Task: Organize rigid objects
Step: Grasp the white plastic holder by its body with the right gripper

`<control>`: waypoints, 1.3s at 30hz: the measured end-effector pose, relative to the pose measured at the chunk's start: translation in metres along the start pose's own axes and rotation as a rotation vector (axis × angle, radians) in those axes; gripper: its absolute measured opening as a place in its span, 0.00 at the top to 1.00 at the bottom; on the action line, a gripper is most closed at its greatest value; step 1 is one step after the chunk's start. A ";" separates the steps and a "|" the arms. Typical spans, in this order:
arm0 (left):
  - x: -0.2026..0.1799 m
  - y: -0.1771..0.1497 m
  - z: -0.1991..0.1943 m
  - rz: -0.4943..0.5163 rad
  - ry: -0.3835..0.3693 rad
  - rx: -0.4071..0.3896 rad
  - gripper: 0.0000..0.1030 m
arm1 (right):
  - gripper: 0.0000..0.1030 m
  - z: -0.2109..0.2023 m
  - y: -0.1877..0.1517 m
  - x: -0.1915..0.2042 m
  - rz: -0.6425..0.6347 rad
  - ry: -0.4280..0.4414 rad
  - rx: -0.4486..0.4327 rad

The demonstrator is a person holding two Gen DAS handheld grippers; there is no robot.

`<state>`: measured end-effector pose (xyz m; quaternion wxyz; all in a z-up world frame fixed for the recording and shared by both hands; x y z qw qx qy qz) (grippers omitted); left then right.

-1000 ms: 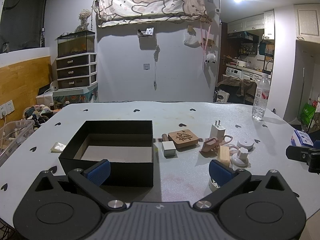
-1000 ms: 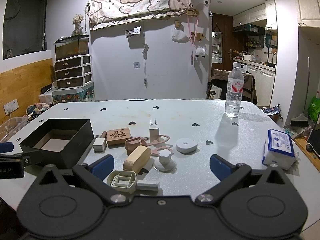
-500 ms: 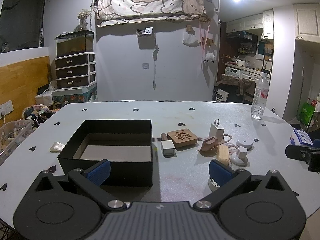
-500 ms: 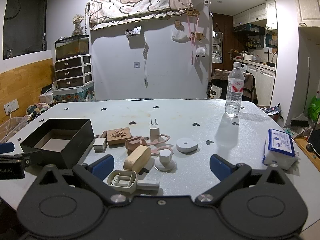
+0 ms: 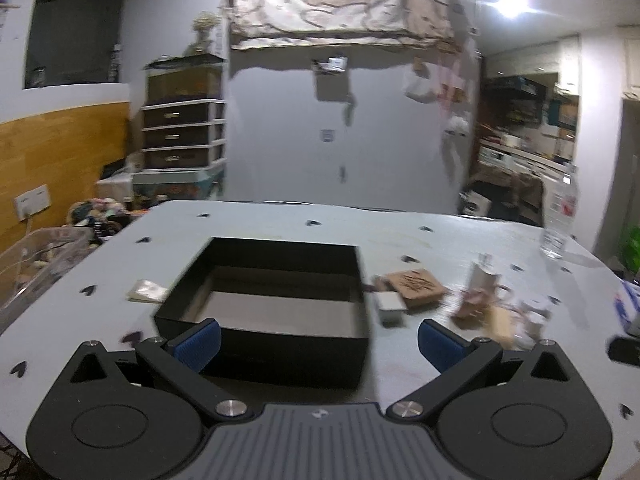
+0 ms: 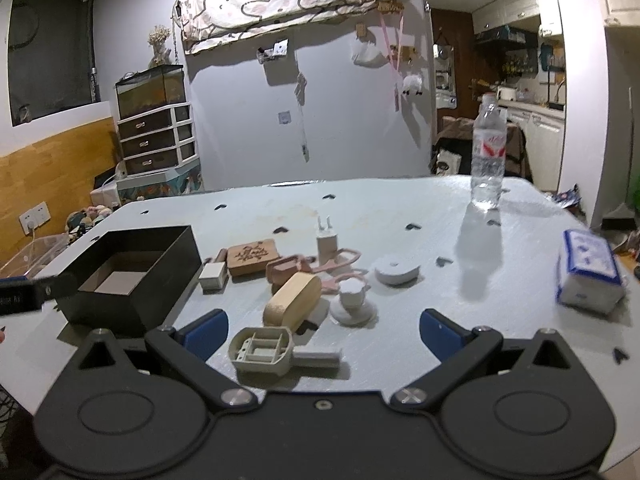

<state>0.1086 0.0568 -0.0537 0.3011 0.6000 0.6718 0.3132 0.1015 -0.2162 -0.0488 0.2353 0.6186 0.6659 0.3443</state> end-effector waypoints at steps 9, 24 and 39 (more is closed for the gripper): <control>0.059 -0.002 0.031 -0.034 0.071 0.011 0.00 | 0.00 0.031 -0.014 0.014 0.048 0.033 -0.003; 0.132 0.008 0.082 -0.118 0.077 0.050 0.00 | 0.00 0.079 -0.029 0.047 -0.025 -0.015 -0.029; 0.138 0.017 0.134 -0.126 0.007 0.204 0.40 | 0.04 0.106 -0.024 0.070 -0.159 -0.010 0.012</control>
Point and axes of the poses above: each gripper's, at about its wrist camera, not at the fingertips, and z roughly the way its jaws point, x to its left, y to its top, the point moved 10 cm from there along z, roughly the way its jaws point, and after that the axes turned 12 degrees about x, right-handed, at the moved point
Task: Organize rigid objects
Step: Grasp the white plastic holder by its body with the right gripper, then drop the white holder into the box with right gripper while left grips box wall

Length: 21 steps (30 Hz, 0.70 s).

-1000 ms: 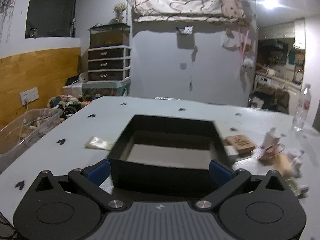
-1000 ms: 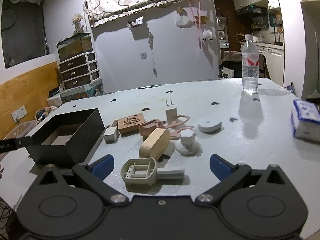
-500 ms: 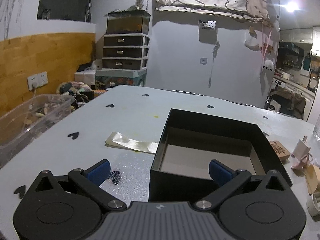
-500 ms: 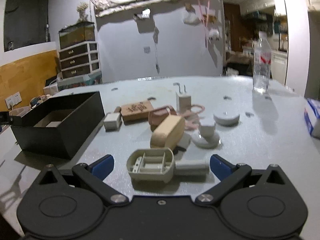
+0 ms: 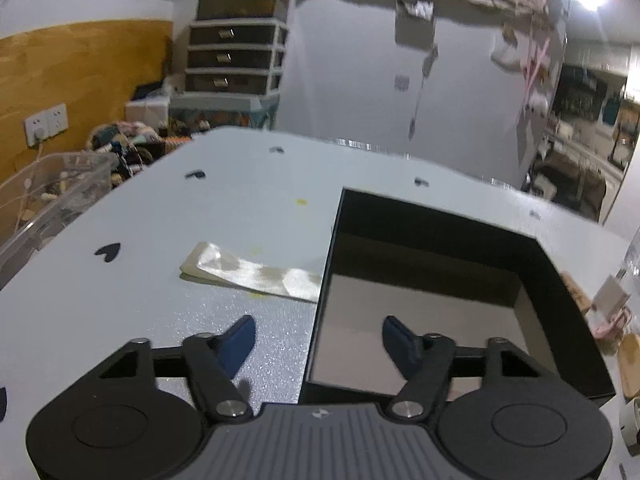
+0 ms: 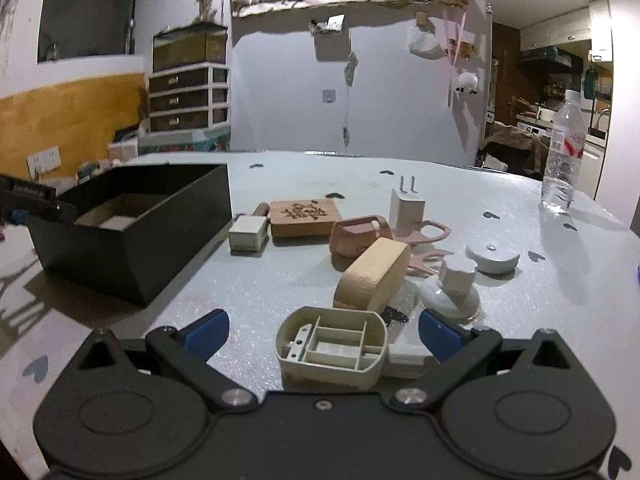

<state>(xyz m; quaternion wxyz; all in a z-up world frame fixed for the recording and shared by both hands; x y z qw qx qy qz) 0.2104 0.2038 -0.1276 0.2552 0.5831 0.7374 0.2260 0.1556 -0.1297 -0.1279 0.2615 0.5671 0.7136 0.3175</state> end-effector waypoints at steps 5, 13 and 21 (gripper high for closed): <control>-0.003 0.001 0.002 0.043 0.000 0.051 0.57 | 0.08 0.007 0.006 -0.001 0.025 -0.006 0.049; 0.002 0.002 0.001 0.051 0.007 0.070 0.96 | 0.21 0.020 0.005 -0.005 0.076 -0.016 0.100; 0.001 -0.002 -0.004 0.053 -0.013 0.060 0.96 | 0.37 0.014 0.001 -0.005 0.041 0.016 0.132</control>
Point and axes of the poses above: each gripper's, at about its wrist camera, not at the fingertips, and z roughly the way its jaws point, x to its left, y to its top, the point moved 10 cm from there along z, roughly the way its jaws point, and after that the axes turned 12 degrees about x, right-handed, at the moved point
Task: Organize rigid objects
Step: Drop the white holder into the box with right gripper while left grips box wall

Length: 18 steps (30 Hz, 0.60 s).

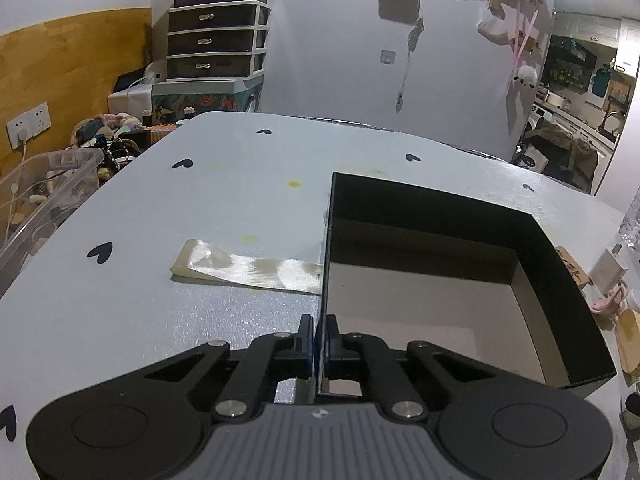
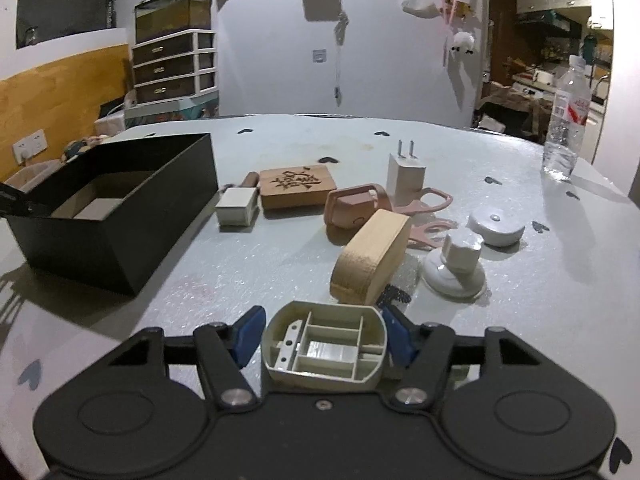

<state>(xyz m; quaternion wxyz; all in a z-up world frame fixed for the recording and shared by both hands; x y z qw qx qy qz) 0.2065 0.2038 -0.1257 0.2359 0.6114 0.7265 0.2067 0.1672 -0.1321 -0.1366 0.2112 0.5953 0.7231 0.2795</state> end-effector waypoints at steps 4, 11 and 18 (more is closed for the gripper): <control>-0.002 -0.002 -0.003 0.017 -0.020 0.000 0.96 | 0.37 -0.018 0.006 -0.003 0.005 0.047 -0.016; -0.009 -0.010 -0.008 0.059 -0.065 -0.001 0.96 | 0.37 -0.059 0.073 0.016 0.004 0.171 -0.141; -0.012 -0.018 -0.011 -0.010 -0.044 -0.021 0.95 | 0.37 -0.042 0.141 0.101 -0.001 0.442 -0.070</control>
Point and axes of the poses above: each gripper's, at about its wrist camera, not at the fingertips, and z roughly the way its jaws point, x to its left, y to its top, the point moved 10 cm from there along z, roughly the way its jaws point, and after that the axes turned 12 degrees about x, right-handed, at the moved point
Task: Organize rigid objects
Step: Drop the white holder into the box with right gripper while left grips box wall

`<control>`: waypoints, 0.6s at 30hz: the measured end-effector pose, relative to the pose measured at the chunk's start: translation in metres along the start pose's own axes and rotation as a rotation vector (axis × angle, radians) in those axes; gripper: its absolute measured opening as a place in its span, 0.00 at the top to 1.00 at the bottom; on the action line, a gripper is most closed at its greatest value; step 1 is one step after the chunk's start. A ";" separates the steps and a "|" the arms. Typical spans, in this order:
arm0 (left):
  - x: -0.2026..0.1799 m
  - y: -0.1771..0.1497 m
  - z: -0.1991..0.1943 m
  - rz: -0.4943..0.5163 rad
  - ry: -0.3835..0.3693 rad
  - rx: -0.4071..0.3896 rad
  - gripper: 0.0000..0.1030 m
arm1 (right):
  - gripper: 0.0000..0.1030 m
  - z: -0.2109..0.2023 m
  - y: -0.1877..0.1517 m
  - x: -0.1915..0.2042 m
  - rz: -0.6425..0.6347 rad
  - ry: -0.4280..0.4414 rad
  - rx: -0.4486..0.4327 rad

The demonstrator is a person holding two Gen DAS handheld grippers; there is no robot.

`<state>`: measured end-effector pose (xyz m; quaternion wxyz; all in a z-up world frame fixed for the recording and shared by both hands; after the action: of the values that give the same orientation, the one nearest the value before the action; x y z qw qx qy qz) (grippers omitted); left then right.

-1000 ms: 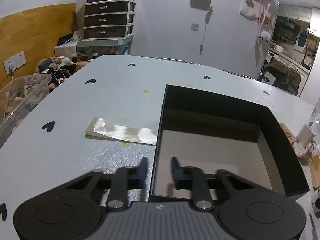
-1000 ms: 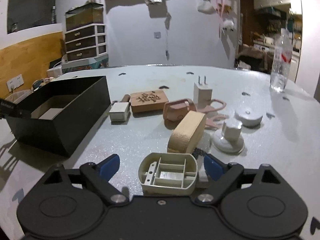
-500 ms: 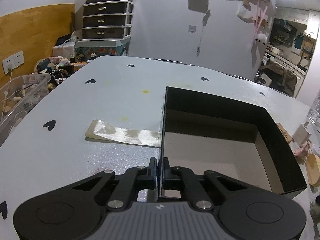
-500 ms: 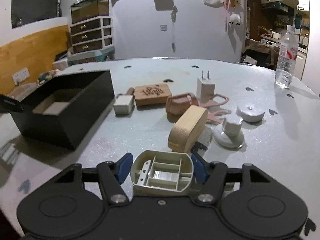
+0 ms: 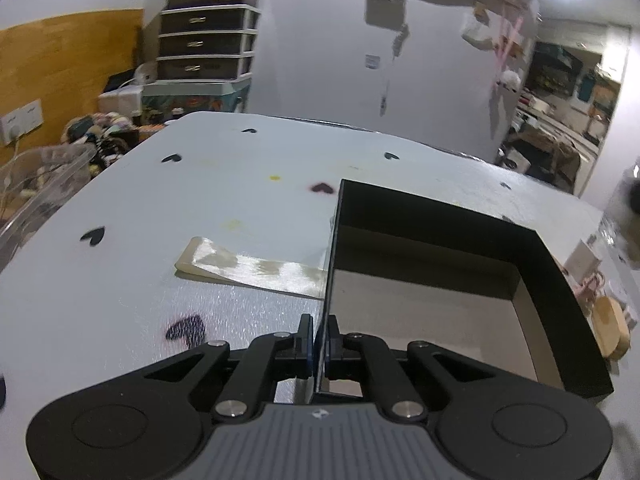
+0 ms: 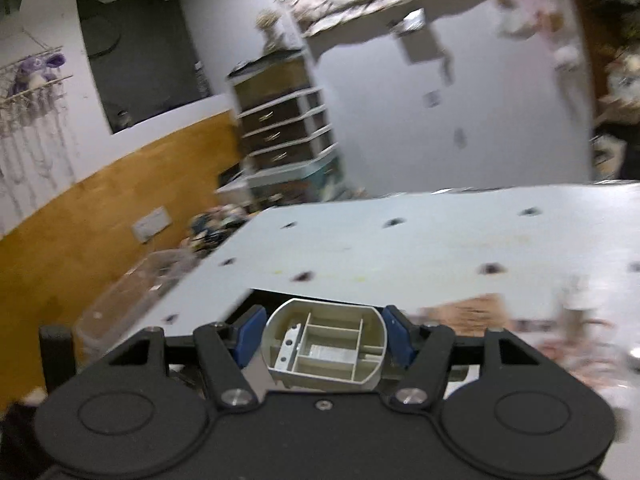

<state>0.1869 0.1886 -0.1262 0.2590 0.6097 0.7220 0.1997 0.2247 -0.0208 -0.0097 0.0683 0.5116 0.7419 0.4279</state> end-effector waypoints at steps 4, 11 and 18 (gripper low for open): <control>0.000 -0.004 -0.003 -0.041 -0.002 -0.013 0.94 | 0.37 0.057 0.016 0.030 0.042 0.060 0.102; -0.001 -0.006 -0.005 -0.069 -0.004 -0.018 0.94 | 0.37 0.146 -0.002 0.039 0.174 0.022 0.271; -0.001 -0.007 -0.006 -0.072 -0.004 -0.016 0.93 | 0.34 0.189 -0.008 0.035 0.253 -0.031 0.282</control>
<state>0.1776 0.1861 -0.1257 0.2723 0.5815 0.7415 0.1946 0.3047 0.1132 -0.1217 -0.0471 0.6120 0.7230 0.3171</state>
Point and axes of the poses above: each gripper's, at about its wrist camera, not at the fingertips, and z roughly the way its jaws point, x to its left, y to its top, the point moved 10 cm from there along z, roughly the way its jaws point, and after that the axes turned 12 degrees about x, right-handed, at the moved point
